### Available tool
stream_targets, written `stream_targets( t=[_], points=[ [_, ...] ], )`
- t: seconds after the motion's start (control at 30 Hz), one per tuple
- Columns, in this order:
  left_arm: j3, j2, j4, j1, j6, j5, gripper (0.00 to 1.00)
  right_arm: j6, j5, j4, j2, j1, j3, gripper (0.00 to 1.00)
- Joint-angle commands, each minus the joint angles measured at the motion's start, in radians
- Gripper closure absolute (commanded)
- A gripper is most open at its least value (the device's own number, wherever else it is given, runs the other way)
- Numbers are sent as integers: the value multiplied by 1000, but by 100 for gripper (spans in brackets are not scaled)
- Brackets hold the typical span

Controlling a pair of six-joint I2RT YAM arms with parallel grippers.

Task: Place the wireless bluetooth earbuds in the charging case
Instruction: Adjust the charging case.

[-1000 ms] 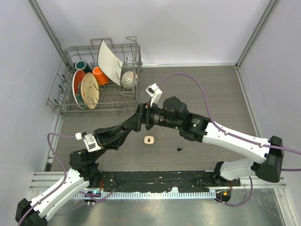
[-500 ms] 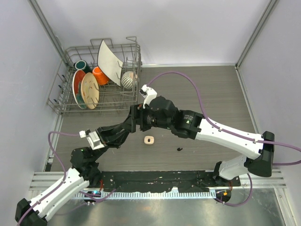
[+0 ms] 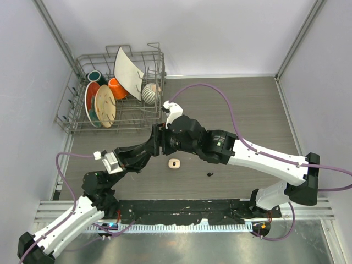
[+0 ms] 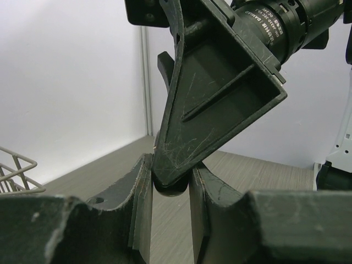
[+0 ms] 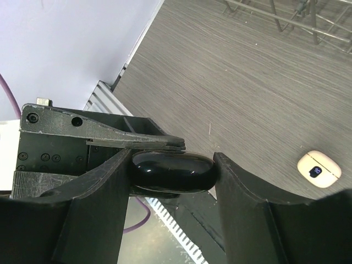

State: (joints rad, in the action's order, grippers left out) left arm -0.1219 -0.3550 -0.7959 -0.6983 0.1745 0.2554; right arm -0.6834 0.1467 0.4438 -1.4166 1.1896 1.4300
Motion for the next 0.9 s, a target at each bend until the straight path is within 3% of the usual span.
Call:
stream_targets(
  t=[0.0,0.33,0.6,0.87],
  points=[
    [-50,-5,47,0,-13,-4,96,67,83,16,-7,40,76,73],
    [-59,-21,93,0,0,33,93,140,162,67,-38,73,145,76],
    [-62,-32,92,0,5,41,100,173,169,87,-45,82,167,77],
    [-24,-16,-17,0,17,-4,100,145,137,15,-2,82,101,68]
  ],
)
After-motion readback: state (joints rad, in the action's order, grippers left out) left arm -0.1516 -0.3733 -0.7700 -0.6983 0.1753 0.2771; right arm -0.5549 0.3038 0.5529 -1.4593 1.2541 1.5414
